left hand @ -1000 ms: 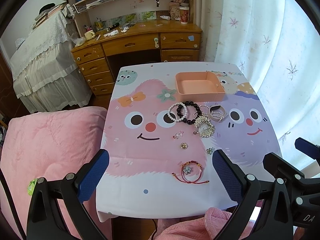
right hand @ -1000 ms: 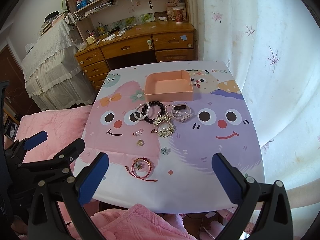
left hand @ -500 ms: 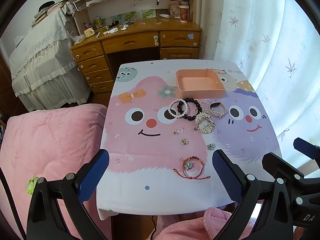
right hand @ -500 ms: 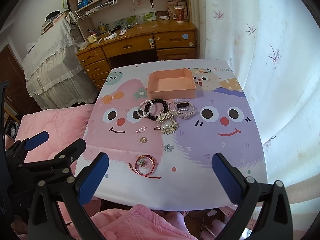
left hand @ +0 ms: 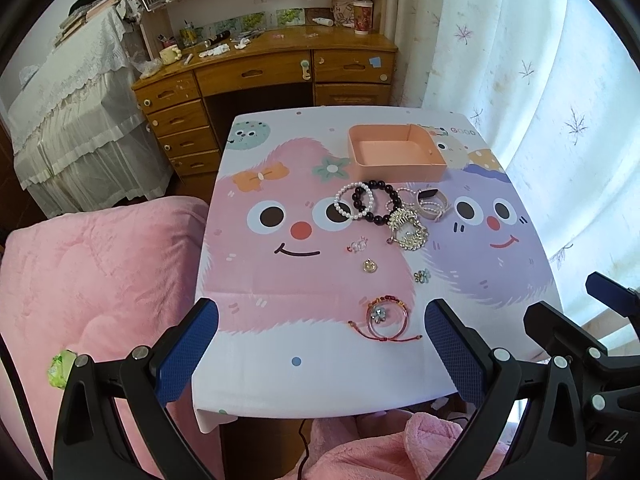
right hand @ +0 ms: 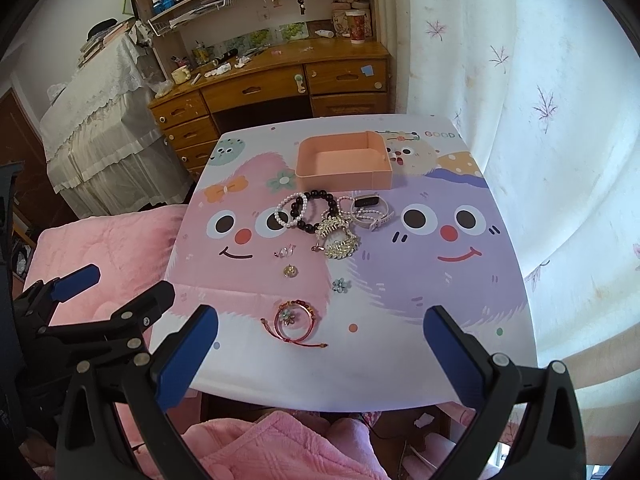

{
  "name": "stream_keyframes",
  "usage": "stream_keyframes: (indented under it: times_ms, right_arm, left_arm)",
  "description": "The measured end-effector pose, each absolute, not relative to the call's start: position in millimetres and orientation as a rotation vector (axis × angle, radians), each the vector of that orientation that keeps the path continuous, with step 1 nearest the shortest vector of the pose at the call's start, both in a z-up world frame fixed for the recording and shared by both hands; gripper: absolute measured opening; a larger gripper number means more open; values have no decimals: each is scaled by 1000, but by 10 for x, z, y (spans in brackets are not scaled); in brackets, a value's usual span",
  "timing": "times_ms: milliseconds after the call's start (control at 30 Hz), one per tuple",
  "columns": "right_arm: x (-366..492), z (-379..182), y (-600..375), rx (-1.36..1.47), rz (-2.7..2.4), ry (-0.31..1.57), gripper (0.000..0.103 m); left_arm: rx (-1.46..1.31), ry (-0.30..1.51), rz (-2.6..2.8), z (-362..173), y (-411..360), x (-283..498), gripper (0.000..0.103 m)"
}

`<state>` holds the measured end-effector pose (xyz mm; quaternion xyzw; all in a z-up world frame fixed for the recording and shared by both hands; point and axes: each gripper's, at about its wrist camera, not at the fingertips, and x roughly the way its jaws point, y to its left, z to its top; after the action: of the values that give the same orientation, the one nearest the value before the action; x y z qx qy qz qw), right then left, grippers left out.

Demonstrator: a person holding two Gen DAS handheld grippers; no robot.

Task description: Organize jewelry

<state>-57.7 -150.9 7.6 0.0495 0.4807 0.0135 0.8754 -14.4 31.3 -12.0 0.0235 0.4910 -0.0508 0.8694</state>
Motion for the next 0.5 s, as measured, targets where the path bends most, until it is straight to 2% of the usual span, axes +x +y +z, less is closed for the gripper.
stream_keyframes:
  times_ms: [267, 500]
  right_arm:
    - [-669, -8, -1352, 31, -37, 987, 103]
    - [-785, -222, -1203, -180, -67, 917, 103]
  left_arm:
    - [-104, 1049, -178, -239, 648, -60, 102]
    - [-11, 1080, -335, -711, 620, -33, 102]
